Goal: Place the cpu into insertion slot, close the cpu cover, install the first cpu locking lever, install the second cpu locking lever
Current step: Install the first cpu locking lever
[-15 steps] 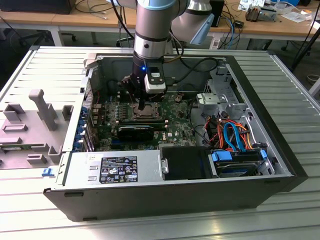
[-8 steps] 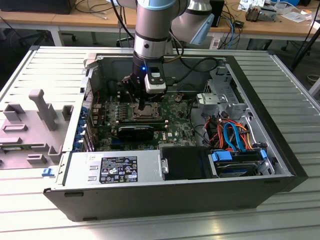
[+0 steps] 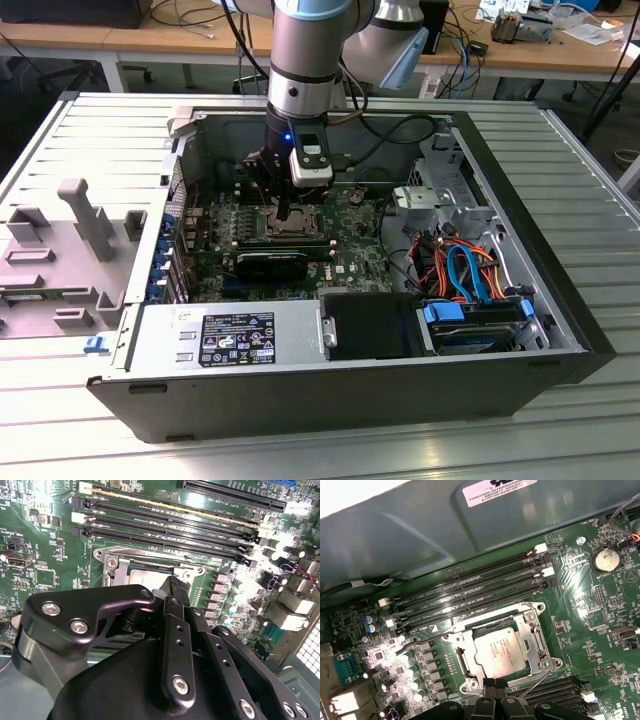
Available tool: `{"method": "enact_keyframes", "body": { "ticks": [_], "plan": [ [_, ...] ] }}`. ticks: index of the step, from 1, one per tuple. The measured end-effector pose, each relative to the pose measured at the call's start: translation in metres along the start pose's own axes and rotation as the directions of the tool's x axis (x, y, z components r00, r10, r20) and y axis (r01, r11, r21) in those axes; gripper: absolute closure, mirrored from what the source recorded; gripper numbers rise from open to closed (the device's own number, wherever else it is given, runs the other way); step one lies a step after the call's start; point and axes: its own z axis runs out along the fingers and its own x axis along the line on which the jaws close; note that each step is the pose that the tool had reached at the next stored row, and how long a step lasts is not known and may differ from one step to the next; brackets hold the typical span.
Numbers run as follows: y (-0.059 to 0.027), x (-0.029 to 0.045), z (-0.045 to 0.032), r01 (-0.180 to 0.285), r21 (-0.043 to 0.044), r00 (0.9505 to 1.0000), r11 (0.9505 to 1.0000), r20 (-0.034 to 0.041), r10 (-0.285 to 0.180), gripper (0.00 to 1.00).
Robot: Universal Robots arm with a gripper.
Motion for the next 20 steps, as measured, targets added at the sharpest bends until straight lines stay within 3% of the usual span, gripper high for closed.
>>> {"method": "enact_keyframes", "body": {
  "ticks": [20],
  "plan": [
    [0.0, 0.0, 0.0, 0.02, 0.0015, 0.9998, 0.9998, 0.002, -0.02, 0.89]
  ]
}}
